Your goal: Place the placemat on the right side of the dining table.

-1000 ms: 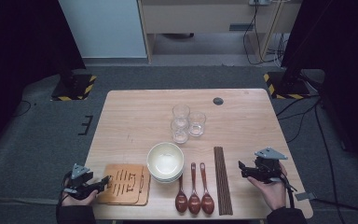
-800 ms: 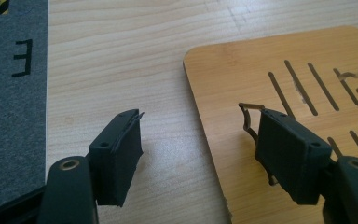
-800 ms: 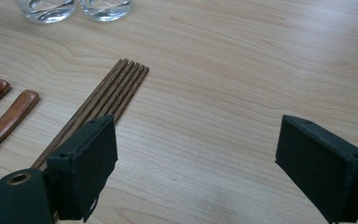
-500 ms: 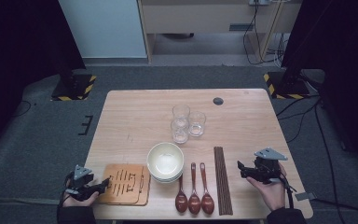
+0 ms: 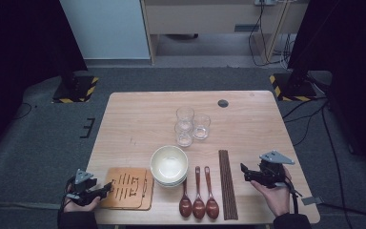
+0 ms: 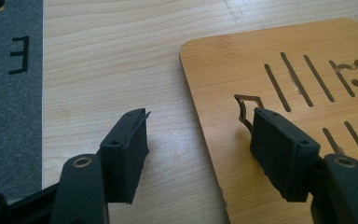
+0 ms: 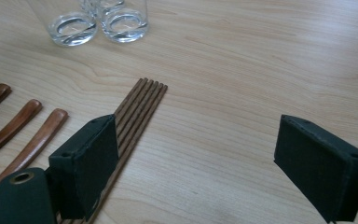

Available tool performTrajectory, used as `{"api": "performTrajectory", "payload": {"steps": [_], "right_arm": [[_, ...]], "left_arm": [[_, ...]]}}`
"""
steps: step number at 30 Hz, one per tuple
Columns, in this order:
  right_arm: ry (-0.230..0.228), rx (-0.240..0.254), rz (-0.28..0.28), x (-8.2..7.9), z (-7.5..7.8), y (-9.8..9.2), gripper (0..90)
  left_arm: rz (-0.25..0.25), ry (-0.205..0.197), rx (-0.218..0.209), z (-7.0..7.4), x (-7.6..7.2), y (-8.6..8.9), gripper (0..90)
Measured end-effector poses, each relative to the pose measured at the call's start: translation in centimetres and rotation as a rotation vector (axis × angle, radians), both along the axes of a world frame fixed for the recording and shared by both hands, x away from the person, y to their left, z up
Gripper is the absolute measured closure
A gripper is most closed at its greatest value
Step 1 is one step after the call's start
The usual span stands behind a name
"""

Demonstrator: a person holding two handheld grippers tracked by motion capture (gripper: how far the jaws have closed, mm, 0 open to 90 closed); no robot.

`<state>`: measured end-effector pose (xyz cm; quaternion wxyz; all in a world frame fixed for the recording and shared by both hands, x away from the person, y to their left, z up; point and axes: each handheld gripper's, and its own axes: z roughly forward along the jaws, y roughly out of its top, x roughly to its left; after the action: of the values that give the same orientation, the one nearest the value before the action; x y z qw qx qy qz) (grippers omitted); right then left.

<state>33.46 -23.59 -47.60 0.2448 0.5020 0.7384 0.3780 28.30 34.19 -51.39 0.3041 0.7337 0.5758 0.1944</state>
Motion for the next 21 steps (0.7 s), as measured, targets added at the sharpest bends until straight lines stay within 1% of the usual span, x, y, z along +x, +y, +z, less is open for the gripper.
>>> {"api": "performTrajectory", "payload": {"steps": [6,9,13,16,21], "right_arm": [[-0.01,0.006,0.008,-0.2,0.3,0.5,14.5],[-0.012,0.021,0.018,-0.3,0.5,0.8,14.5],[-0.021,0.016,0.026,-0.4,0.7,1.2,14.7],[-0.024,0.021,0.03,-0.5,1.0,1.5,15.3],[-0.048,0.04,0.056,-0.9,1.7,2.5,15.2]], "left_arm": [[0.003,0.002,-0.013,0.0,0.0,0.1,37.2],[0.003,0.004,-0.012,0.0,0.0,0.1,38.1],[0.003,0.008,-0.019,0.0,-0.1,0.1,39.0],[-0.002,0.012,-0.018,0.0,-0.1,0.0,41.3],[0.0,0.014,-0.025,-0.1,-0.1,0.1,41.4]]}}
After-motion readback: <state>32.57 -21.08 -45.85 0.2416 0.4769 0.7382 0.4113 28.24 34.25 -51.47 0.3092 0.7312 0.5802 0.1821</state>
